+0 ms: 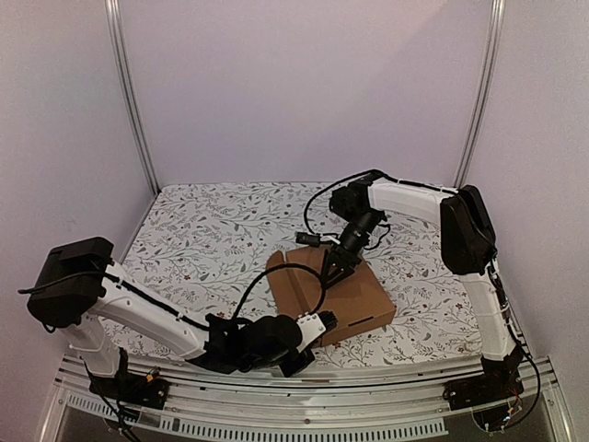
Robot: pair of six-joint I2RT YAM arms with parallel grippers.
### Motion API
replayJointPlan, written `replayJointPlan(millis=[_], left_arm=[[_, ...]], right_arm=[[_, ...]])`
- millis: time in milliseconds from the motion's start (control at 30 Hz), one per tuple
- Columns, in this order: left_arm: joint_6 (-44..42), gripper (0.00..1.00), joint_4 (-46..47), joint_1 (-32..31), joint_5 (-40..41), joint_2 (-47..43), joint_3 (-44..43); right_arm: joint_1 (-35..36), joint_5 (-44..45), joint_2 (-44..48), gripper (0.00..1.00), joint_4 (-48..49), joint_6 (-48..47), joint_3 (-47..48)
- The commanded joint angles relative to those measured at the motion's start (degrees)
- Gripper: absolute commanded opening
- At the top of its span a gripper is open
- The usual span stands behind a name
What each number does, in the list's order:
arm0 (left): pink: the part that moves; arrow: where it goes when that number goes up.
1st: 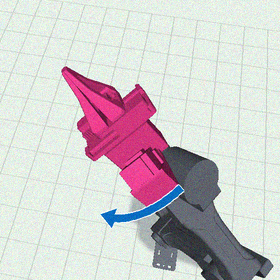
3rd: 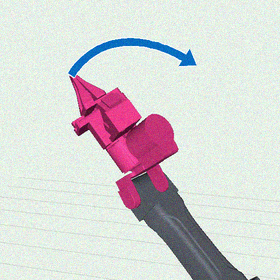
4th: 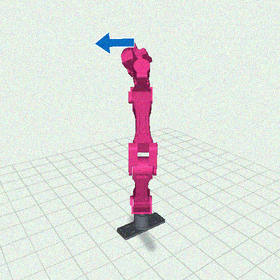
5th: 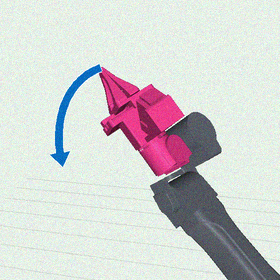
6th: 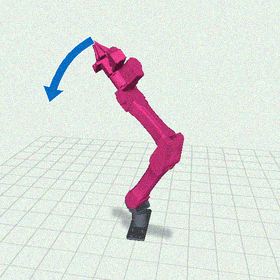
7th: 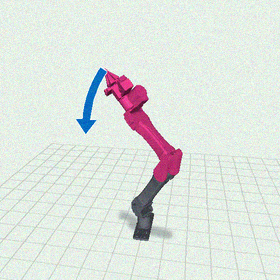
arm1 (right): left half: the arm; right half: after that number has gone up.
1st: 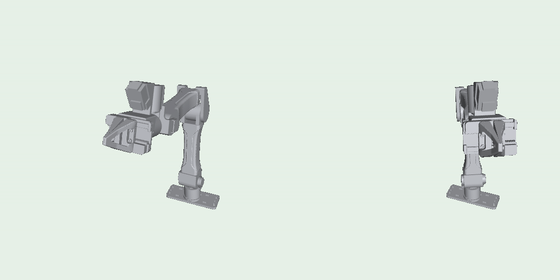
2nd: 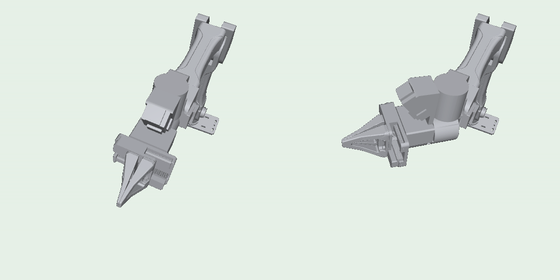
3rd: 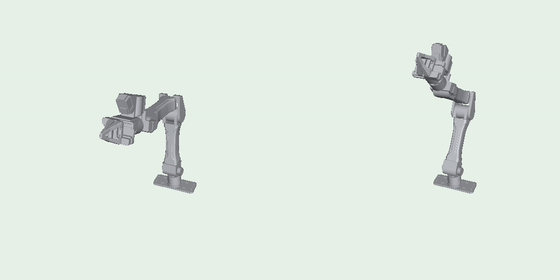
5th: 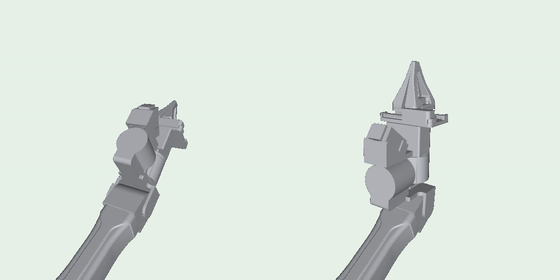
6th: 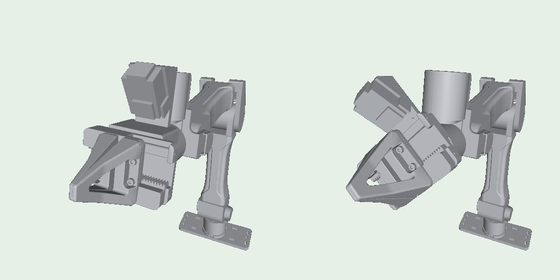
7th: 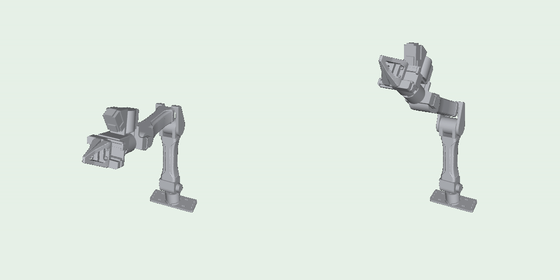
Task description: Fold the paper box
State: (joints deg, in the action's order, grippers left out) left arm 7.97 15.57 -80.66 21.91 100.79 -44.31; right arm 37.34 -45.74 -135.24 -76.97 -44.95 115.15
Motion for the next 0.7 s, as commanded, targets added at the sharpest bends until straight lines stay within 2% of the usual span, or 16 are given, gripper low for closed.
replayJointPlan(millis=[0, 300, 533, 667], left_arm=[[1.06, 0.00, 2.58, -1.34, 3.90, -0.99, -0.32], [0.75, 0.00, 4.58, -0.09, 1.28, -1.85, -0.72], [0.13, 0.00, -0.22, 0.42, -0.55, 1.50, -7.08], [2.60, 0.00, -3.89, 0.42, 1.59, 3.53, -11.17]], right_arm=[[0.11, 8.30, -5.06, 0.48, 0.90, 1.34, -1.18], [0.10, 7.87, -5.36, 0.48, 0.60, 1.27, -1.29], [0.10, 7.11, -5.64, 0.48, 0.77, 1.85, -1.34], [0.14, 6.90, -5.82, 0.48, 0.69, 2.06, -1.38]])
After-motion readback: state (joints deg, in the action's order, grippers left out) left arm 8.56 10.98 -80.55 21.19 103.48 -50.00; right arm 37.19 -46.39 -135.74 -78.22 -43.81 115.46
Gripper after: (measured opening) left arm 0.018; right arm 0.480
